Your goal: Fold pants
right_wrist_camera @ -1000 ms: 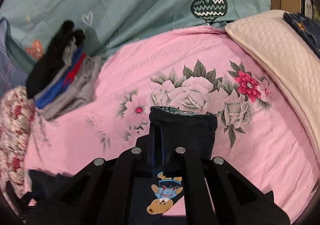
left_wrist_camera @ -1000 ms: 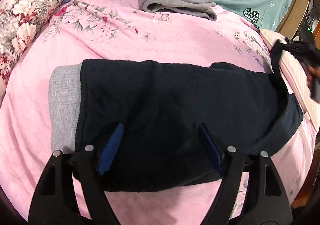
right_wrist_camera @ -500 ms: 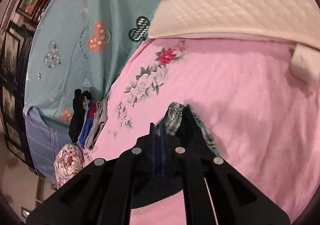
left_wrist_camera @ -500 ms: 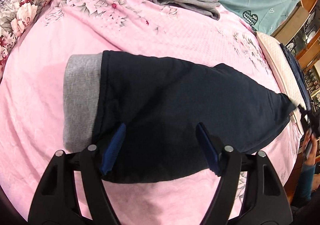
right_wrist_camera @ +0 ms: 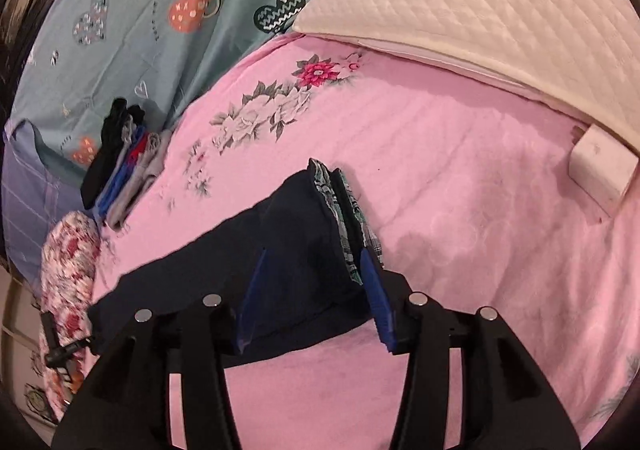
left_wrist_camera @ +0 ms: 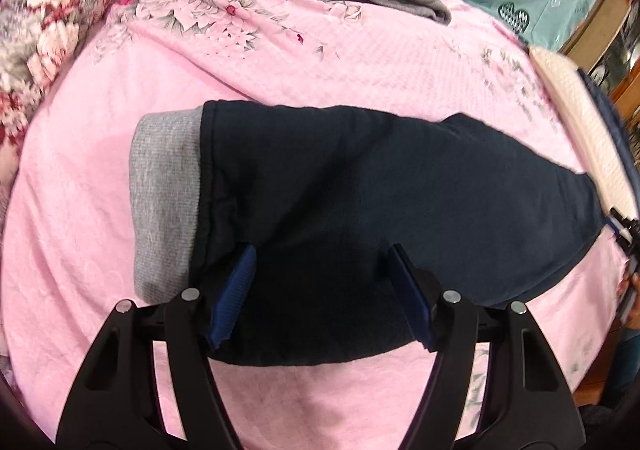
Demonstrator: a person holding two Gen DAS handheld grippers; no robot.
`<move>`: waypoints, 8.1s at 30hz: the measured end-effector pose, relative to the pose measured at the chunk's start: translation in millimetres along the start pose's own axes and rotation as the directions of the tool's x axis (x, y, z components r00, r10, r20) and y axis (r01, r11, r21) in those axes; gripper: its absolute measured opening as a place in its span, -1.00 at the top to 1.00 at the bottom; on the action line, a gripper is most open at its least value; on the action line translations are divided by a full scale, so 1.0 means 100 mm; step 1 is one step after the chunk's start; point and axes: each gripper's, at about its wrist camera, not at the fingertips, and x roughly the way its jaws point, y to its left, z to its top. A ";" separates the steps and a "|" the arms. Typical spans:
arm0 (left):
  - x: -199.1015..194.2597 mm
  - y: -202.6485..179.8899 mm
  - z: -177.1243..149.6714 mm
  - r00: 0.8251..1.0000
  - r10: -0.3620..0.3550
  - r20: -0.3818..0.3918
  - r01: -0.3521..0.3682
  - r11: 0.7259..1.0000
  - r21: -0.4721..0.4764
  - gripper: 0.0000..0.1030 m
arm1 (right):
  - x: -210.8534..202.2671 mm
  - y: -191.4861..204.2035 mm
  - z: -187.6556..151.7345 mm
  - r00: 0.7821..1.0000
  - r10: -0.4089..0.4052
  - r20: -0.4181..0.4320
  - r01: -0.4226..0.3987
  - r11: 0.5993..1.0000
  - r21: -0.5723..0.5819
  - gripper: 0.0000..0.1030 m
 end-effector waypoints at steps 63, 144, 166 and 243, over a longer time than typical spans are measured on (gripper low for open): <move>-0.01 -0.53 -0.31 0.998 0.049 0.037 -0.055 0.981 0.188 -0.59 | 2.19 3.68 -0.19 0.393 0.128 -0.910 -0.902 0.247 -0.355 -0.36; -0.41 -0.43 0.04 0.975 -0.143 0.169 0.139 0.990 0.037 -0.77 | 0.25 -0.03 0.41 0.948 0.233 -0.215 -0.236 0.972 0.010 0.64; -0.75 0.20 -0.45 0.940 -0.226 0.254 0.235 0.972 -0.006 -0.82 | 1.28 2.81 -0.55 0.825 0.159 -0.542 -0.401 0.841 -0.363 0.28; -0.50 0.14 0.00 0.970 0.041 0.241 0.084 0.871 -0.485 0.62 | 1.39 2.72 -0.33 0.631 0.526 -0.570 -0.671 0.739 -0.062 -0.43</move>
